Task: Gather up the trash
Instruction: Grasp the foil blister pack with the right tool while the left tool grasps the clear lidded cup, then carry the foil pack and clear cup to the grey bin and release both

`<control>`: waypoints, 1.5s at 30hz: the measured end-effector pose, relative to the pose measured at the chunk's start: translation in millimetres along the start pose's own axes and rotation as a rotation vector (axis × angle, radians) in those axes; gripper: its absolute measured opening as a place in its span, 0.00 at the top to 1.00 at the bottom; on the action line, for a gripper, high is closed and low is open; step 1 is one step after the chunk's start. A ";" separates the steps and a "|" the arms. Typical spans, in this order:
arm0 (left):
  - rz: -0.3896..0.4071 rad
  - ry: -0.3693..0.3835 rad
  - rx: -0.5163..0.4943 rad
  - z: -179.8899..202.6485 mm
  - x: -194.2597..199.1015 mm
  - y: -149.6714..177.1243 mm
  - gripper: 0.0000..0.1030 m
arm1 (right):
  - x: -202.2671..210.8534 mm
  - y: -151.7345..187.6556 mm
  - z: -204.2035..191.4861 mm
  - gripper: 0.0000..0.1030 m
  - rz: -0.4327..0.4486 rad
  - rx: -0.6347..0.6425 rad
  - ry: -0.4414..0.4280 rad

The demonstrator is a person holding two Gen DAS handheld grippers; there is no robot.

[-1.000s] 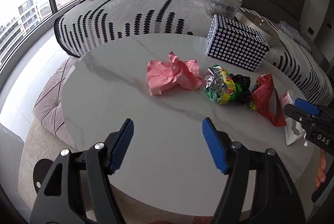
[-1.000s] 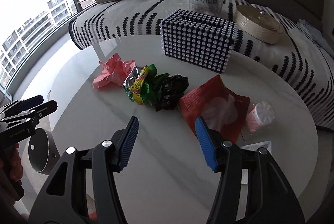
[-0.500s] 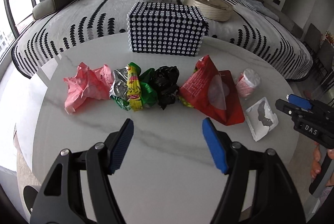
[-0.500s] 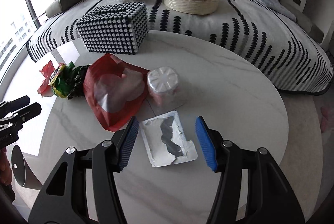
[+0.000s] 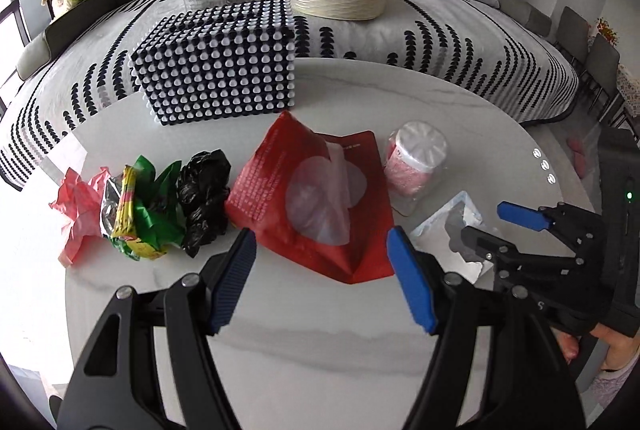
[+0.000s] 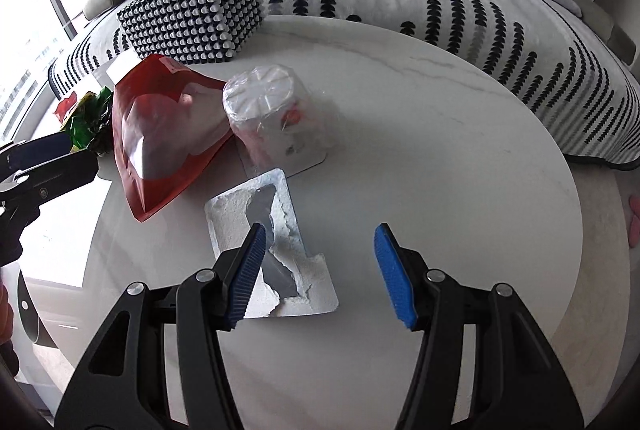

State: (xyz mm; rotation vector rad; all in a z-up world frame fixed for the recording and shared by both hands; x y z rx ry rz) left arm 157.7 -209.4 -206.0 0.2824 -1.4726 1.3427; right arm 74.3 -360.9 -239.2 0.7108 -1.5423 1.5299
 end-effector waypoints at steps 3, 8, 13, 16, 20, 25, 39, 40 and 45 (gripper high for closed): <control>0.001 0.012 -0.028 10.3 -8.2 -7.7 0.33 | -6.5 4.0 -4.7 0.69 -0.018 0.015 -0.027; 0.006 0.047 -0.068 27.8 -25.1 -25.0 0.33 | -5.2 8.1 -6.4 0.87 -0.016 0.038 -0.049; -0.009 0.079 -0.099 42.9 -50.6 -40.2 0.33 | 2.1 5.0 6.0 0.89 0.001 0.031 -0.042; -0.022 0.088 -0.109 48.3 -67.3 -48.3 0.33 | 4.7 3.0 14.5 0.89 0.008 0.020 -0.035; -0.042 0.096 -0.121 53.0 -85.0 -54.3 0.33 | 5.9 2.0 24.5 0.89 0.011 0.007 -0.028; -0.058 0.097 -0.141 58.5 -99.3 -56.5 0.33 | 3.7 2.2 35.5 0.89 0.004 -0.007 -0.017; -0.053 0.182 -0.191 74.6 -88.4 -45.8 0.53 | 8.4 1.9 50.1 0.89 -0.002 -0.045 0.010; -0.053 0.189 -0.190 75.1 -84.9 -44.0 0.53 | 9.8 1.6 50.1 0.89 0.000 -0.046 0.014; -0.048 0.204 -0.175 70.2 -63.4 -32.5 0.53 | 20.5 -0.4 50.4 0.89 0.009 -0.050 0.032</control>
Point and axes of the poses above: each gripper's, at about its wrist camera, not at the fingertips, and x roughly against the way its jaws point, z to its right, y to its underside, the point moved 5 cm from there along -x, roughly the way its jaws point, and after that the axes turned 10 degrees about y, right-handed, at the moved point
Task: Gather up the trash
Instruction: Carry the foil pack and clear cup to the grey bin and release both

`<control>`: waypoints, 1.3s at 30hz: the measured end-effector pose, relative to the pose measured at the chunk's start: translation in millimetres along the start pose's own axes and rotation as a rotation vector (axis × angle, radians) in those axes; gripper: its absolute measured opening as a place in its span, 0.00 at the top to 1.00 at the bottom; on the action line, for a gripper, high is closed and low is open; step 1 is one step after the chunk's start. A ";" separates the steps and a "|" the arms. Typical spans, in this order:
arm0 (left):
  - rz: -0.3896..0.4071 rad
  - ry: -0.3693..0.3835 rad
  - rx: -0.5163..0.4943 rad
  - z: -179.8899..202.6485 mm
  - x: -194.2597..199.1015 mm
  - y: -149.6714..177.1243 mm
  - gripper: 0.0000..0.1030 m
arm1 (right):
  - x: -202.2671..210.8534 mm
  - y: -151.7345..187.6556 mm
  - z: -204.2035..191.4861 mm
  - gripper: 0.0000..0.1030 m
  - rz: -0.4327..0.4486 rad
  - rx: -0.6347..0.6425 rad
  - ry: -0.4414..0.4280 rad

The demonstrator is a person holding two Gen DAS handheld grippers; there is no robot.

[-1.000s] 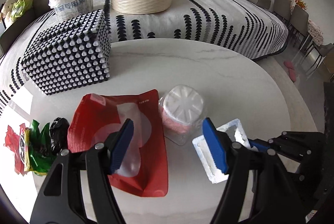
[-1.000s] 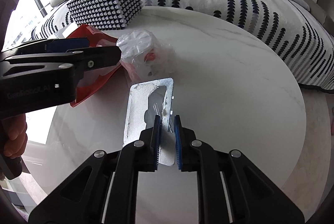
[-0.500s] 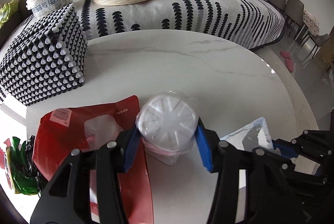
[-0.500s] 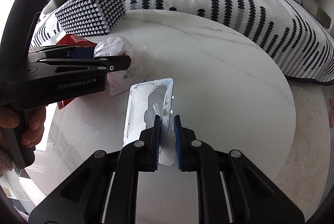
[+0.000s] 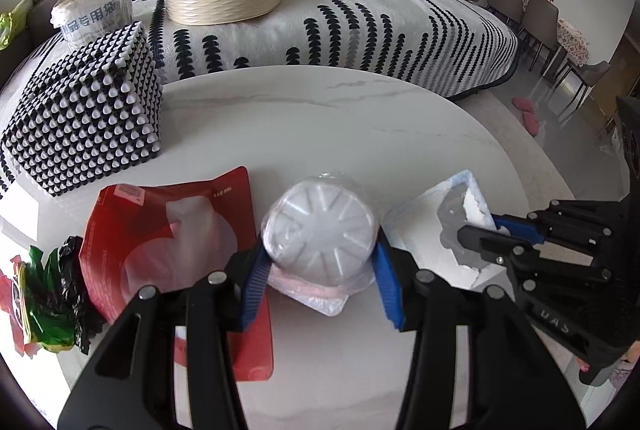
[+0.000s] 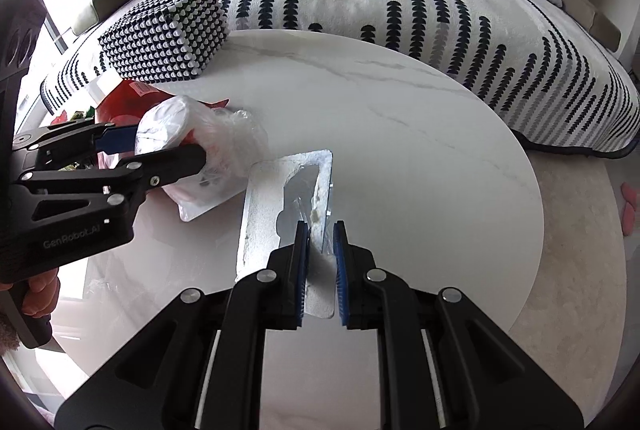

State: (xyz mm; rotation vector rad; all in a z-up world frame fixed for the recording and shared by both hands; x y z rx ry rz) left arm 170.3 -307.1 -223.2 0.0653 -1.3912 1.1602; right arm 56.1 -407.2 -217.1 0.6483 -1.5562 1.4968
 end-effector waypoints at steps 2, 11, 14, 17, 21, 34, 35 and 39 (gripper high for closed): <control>0.006 0.002 0.009 -0.4 13.1 7.2 0.53 | 6.3 -2.0 -1.3 0.89 0.006 0.001 0.005; 0.078 -0.010 0.068 -13.0 103.4 52.1 0.53 | 45.2 -11.8 -36.7 0.89 0.045 0.038 -0.012; 0.099 -0.019 0.101 -22.8 136.0 75.3 0.53 | 59.9 -14.6 -61.7 0.89 0.056 0.072 -0.036; 0.119 -0.044 0.153 -38.0 169.7 102.5 0.53 | 76.8 -16.2 -93.2 0.89 0.070 0.122 -0.071; 0.163 -0.117 0.275 -68.8 217.4 145.8 0.53 | 99.5 -17.6 -147.8 0.89 0.087 0.218 -0.135; 0.286 -0.548 0.800 -174.4 369.2 353.6 0.53 | 146.1 43.2 -434.5 0.89 0.095 0.717 -0.523; 0.290 -0.586 0.844 -181.4 378.5 373.3 0.53 | 148.8 53.7 -457.6 0.89 0.090 0.757 -0.551; 0.293 -0.710 0.989 -203.4 413.7 446.8 0.53 | 161.0 94.4 -543.9 0.89 0.071 0.885 -0.656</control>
Point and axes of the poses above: each gripper's, at about its wrist camera, not at the fingertips, and x roughly against the way its jaws point, z to its right, y to its underside, the point moved 5 cm from there along -x, roughly the way its jaws point, and after that the axes turned 10 degrees about y, right-handed, at the moved point
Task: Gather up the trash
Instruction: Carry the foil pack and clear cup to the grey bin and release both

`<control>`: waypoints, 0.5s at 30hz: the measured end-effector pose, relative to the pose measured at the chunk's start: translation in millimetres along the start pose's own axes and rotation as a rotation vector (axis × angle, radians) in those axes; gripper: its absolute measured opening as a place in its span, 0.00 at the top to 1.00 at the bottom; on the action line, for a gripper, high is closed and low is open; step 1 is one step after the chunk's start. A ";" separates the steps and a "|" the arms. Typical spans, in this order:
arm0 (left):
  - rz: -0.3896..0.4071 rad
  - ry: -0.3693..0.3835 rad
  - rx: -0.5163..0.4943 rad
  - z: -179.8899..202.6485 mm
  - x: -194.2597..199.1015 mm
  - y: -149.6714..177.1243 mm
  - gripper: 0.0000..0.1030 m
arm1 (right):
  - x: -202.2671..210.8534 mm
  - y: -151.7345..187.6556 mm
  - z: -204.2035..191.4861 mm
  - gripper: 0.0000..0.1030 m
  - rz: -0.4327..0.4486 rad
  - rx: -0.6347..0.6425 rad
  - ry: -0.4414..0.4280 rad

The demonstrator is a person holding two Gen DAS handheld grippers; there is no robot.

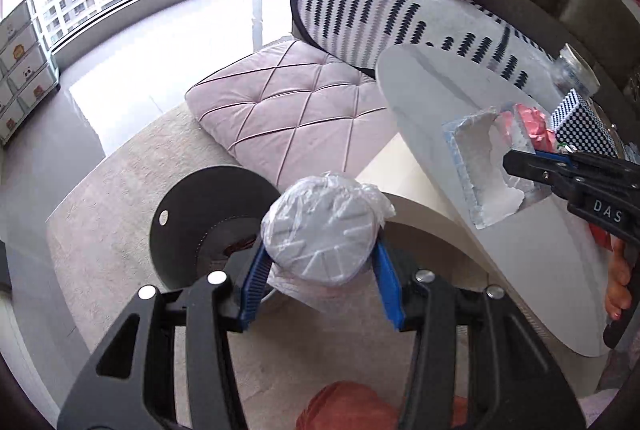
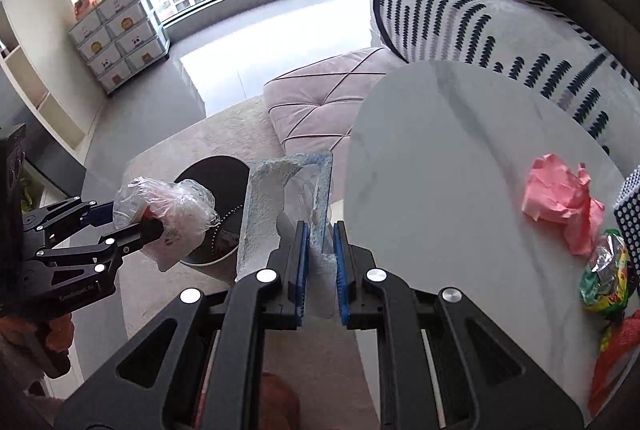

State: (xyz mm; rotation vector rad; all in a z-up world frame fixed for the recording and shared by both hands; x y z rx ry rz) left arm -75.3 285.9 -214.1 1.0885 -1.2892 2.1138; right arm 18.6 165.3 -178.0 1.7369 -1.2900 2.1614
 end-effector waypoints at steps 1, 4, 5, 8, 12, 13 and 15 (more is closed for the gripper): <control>0.003 -0.027 0.025 -16.3 0.2 1.4 0.53 | -10.0 -8.0 -17.3 0.89 -0.002 0.026 -0.024; 0.012 -0.086 0.084 -56.3 0.9 2.4 0.53 | -36.7 -29.2 -65.7 0.89 -0.008 0.106 -0.073; 0.016 -0.100 0.098 -65.9 2.0 3.2 0.53 | -44.3 -34.3 -80.9 0.89 -0.012 0.133 -0.086; 0.019 -0.133 0.131 -87.9 3.6 5.2 0.53 | -68.6 -46.1 -118.6 0.88 -0.037 0.207 -0.110; 0.019 -0.156 0.162 -103.8 5.2 11.4 0.53 | -90.2 -56.5 -149.4 0.76 -0.067 0.248 -0.110; 0.017 -0.159 0.167 -105.8 3.7 12.0 0.53 | -92.5 -59.3 -152.0 0.71 -0.065 0.253 -0.109; 0.016 -0.161 0.176 -109.4 1.7 13.9 0.53 | -91.4 -60.2 -156.9 0.70 -0.060 0.260 -0.112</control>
Point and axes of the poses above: each gripper's, at about its wrist camera, not at the fingertips, and x roughly against the way its jaws point, z to its right, y to its underside, the point moved 5 cm from there along -x, roughly the way its jaws point, and after that the axes turned 10 degrees about y, right-handed, at the moved point
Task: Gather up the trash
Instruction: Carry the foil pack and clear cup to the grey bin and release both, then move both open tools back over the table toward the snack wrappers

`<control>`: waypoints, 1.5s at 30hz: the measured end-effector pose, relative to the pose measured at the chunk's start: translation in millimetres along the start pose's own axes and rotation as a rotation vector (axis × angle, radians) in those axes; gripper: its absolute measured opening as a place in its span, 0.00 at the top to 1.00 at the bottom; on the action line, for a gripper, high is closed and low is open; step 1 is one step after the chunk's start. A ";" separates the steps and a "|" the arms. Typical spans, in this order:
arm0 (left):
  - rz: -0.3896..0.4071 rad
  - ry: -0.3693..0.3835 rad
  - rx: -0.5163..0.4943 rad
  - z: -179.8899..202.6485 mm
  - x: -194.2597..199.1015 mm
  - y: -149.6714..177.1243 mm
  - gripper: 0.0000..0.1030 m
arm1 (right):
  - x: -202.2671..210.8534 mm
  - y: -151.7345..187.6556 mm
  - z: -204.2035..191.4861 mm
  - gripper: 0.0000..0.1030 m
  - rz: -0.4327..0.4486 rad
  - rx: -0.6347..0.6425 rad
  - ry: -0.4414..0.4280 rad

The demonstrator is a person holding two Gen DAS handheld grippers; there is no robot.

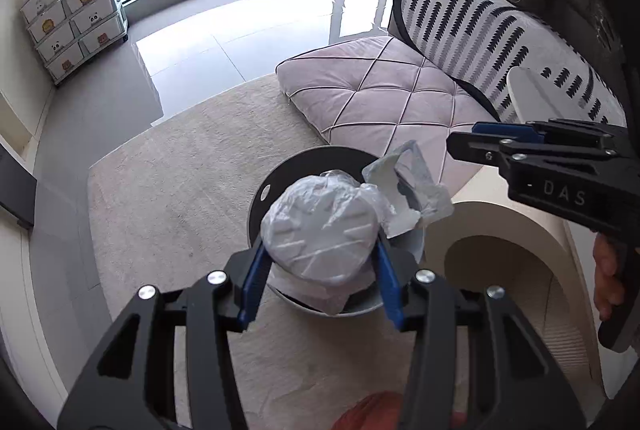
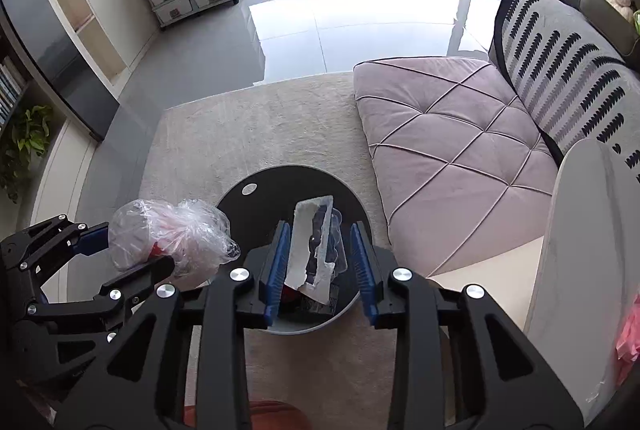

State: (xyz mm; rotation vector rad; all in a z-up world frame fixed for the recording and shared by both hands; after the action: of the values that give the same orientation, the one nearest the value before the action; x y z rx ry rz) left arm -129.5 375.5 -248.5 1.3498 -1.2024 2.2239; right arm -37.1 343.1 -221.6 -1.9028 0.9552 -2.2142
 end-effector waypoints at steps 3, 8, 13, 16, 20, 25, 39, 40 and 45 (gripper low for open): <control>-0.007 0.004 0.005 -1.8 -6.8 0.4 0.53 | 0.6 -4.3 -1.0 0.70 0.005 0.009 0.001; -0.020 0.021 -0.004 6.5 -20.5 -4.9 0.51 | 9.8 -1.7 8.6 0.70 0.014 -0.003 0.013; -0.013 -0.012 -0.005 14.8 -26.4 -8.3 0.29 | 21.8 11.4 21.4 0.70 0.020 -0.014 0.038; 0.000 -0.051 -0.025 22.7 -25.8 -11.1 0.28 | 29.2 20.6 30.0 0.70 0.023 -0.035 0.045; 0.012 -0.067 -0.037 37.0 -18.9 -13.8 0.28 | 44.8 32.7 45.3 0.70 0.036 -0.070 0.058; 0.046 -0.073 -0.094 81.2 -6.9 -21.4 0.28 | 78.2 55.4 83.5 0.54 0.081 -0.154 0.134; 0.046 0.173 -0.439 315.9 -15.0 5.5 0.28 | 191.3 228.1 258.6 0.49 0.093 -0.664 0.498; 0.041 0.192 -0.465 333.0 -16.1 10.3 0.28 | 198.5 244.7 270.6 0.48 0.088 -0.703 0.524; 0.023 0.296 -0.587 413.1 -22.7 30.4 0.28 | 227.5 320.1 330.4 0.48 0.058 -0.874 0.650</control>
State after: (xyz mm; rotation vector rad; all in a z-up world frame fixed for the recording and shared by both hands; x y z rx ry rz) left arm 113.3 43.9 -192.3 0.7516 -1.5804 1.7823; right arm 105.1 -147.0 -167.4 -1.2329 2.3390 -2.6709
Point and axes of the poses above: each gripper's, at about its wrist camera, not at the fingertips, and x roughly against the way its jaws point, z to its right, y to its underside, the point moved 5 cm from there along -x, roughly the way its jaws point, and after that the axes turned 10 degrees about y, right-handed, at the moved point
